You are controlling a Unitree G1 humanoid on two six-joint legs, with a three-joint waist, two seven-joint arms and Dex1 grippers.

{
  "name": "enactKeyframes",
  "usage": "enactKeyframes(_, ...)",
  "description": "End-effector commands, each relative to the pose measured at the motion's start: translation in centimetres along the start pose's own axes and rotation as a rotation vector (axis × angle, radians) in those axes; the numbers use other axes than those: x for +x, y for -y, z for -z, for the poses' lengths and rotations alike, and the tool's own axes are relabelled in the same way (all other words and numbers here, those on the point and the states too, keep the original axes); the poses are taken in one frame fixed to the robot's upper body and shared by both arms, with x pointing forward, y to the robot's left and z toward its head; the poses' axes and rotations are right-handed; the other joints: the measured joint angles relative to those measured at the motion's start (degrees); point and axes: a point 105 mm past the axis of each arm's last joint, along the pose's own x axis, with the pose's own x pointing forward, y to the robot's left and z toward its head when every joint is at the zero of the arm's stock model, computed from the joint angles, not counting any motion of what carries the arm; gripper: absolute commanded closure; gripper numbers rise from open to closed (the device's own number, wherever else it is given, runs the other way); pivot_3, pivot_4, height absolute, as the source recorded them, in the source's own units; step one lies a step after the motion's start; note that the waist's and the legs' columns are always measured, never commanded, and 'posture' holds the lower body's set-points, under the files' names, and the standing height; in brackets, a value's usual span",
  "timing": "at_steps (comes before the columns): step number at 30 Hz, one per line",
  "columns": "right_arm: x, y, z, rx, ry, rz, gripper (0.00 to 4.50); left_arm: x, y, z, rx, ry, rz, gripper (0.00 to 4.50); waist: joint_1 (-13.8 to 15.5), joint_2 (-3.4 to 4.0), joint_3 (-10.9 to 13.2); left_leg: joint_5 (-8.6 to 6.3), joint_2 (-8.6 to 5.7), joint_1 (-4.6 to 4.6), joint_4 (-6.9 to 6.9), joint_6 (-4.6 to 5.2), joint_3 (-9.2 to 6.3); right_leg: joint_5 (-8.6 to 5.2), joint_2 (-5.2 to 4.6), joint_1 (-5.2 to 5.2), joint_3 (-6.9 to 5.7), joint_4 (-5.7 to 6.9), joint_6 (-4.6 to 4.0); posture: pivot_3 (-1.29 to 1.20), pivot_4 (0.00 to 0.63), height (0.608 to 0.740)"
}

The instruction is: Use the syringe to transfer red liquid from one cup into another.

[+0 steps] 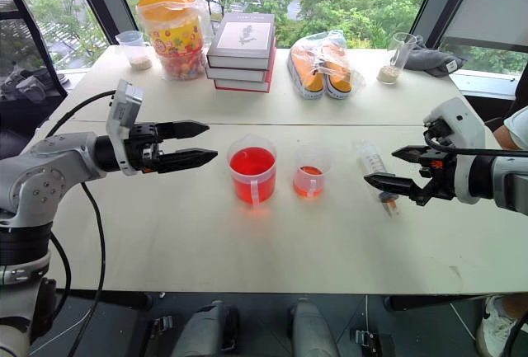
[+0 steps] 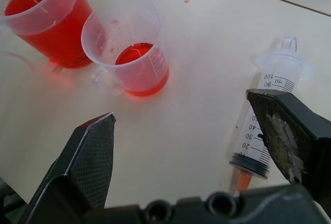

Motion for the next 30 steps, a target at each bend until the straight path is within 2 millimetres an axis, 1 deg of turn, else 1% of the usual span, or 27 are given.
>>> enactKeyframes(1,-0.5,-0.1,-1.4,-0.055,0.04,0.019,0.06,-0.3,0.1,-0.4,0.047,-0.008,-0.014,0.0,-0.02,0.0,0.0,0.0,0.0,0.0,0.0,0.0,0.0,0.0,0.0,0.0,0.0,0.0,0.0,0.0,0.15,0.74)
enactKeyframes(5,-0.4,0.1,-1.5,-0.053,0.046,0.026,0.06,-0.5,0.2,-1.0,0.036,0.026,-0.028,0.0,0.01,0.0,0.0,0.0,0.0,0.0,0.0,0.0,0.0,0.0,0.0,0.0,0.0,0.0,0.0,0.0,0.15,0.74)
enactKeyframes(12,-0.5,0.5,-1.8,-0.053,0.05,0.038,0.06,-0.5,0.5,-0.9,0.038,0.025,-0.027,0.0,0.03,0.0,0.0,0.0,0.0,0.0,0.0,0.0,0.0,0.0,-0.01,0.0,0.0,0.0,0.0,0.0,0.15,0.74)
enactKeyframes(21,-0.1,0.9,-1.2,-0.06,0.008,0.038,0.06,-0.7,0.8,-0.2,0.01,0.0,-0.031,0.0,0.0,0.0,0.0,0.0,0.0,0.0,-0.01,0.0,0.0,0.0,0.0,-0.01,0.0,0.0,0.0,0.0,0.15,0.74)
enactKeyframes(27,0.1,2.1,-1.4,-0.027,0.002,0.077,0.06,0.0,0.8,-0.3,0.021,0.015,-0.02,0.0,-0.01,0.0,0.0,0.0,0.0,0.0,0.02,0.0,0.01,-0.01,-0.02,0.0,0.02,-0.01,-0.01,0.0,0.15,0.74)
enactKeyframes(30,0.5,3.3,-1.1,0.028,-0.06,0.121,0.06,0.4,0.8,-0.4,0.025,0.023,-0.009,0.0,-0.11,0.0,0.0,0.0,0.0,0.02,0.02,0.0,0.01,-0.01,-0.01,0.0,0.02,0.01,-0.01,0.0,0.15,0.74)
